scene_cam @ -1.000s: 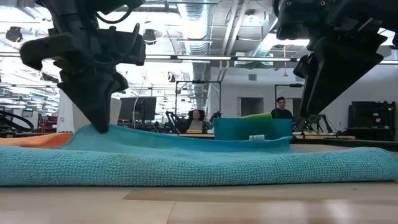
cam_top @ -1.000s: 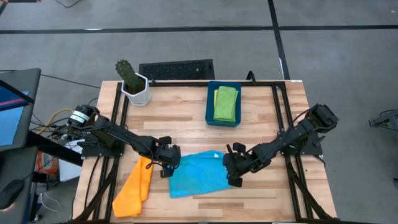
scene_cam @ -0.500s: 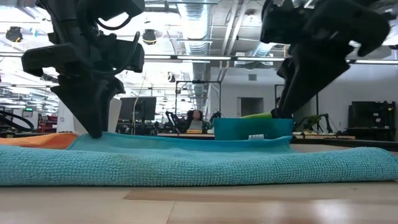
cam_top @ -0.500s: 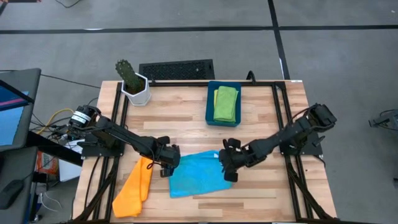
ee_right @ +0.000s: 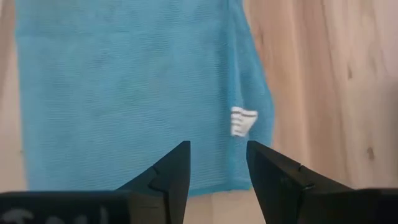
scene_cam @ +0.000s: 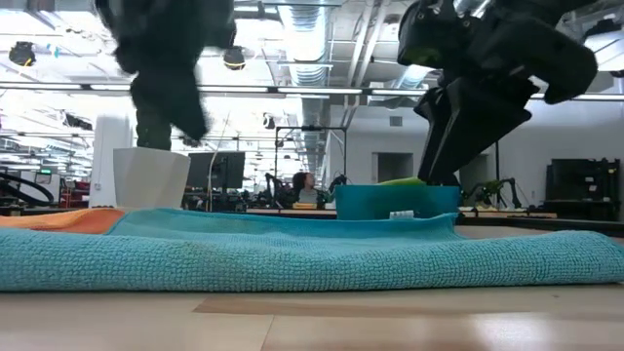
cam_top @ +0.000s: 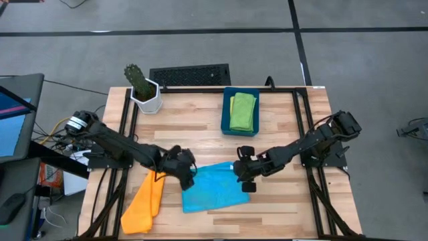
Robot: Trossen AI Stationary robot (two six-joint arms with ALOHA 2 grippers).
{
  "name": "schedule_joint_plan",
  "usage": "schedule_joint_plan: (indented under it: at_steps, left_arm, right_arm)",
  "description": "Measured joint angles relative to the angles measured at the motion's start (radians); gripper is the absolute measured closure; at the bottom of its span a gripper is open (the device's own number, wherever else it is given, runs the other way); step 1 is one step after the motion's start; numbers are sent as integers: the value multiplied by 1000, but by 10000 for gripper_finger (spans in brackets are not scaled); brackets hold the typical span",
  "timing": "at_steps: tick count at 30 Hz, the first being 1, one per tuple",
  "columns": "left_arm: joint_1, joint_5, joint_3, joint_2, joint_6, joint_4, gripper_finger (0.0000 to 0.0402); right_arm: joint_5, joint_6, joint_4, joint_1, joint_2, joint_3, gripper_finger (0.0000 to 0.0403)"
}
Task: Fold microfiber towels
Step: Fold the blue towel
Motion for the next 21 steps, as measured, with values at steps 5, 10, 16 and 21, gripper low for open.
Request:
schedule_joint_plan:
  at_steps: [5,10,16,21]
  left_arm:
    - [-88,-62,-4,107,58,221,273]
    - [-119,-21,30,268,66,297,355]
    - [-135,-2,46,365,-41,294,391]
    - [-152,24,46,377,-62,292,393]
  right_arm:
    - [-8,-83,3,5,0,0,228]
    - [-45,-134,18,23,0,0,258]
    - [-82,-111,11,17,39,0,374]
    - [-124,-107,38,10,138,1,378]
